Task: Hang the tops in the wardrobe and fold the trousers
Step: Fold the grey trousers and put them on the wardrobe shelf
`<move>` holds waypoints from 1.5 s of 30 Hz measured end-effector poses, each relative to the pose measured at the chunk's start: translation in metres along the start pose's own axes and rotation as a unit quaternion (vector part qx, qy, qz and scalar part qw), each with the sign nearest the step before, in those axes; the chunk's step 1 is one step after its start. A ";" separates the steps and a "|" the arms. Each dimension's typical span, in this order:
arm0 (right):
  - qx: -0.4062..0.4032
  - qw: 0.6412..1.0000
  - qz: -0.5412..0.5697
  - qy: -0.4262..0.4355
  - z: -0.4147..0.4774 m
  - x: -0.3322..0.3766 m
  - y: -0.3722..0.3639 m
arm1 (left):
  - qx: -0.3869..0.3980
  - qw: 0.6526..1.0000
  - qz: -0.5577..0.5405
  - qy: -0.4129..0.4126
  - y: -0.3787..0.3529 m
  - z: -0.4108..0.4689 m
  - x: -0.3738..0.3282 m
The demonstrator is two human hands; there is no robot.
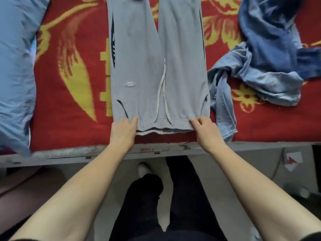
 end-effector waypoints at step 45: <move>0.418 0.906 0.041 -0.063 0.077 -0.040 -0.077 | 0.268 0.959 -0.072 -0.060 -0.089 0.048 -0.094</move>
Point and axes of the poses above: each hand's wrist, its own z-axis towards the middle knuckle, its own y-axis out of the back of the hand, x = y × z, the point moved 4 cm from there along z, towards the middle knuckle, and after that the axes turned 1 degree about -z, right-handed, at the moved point
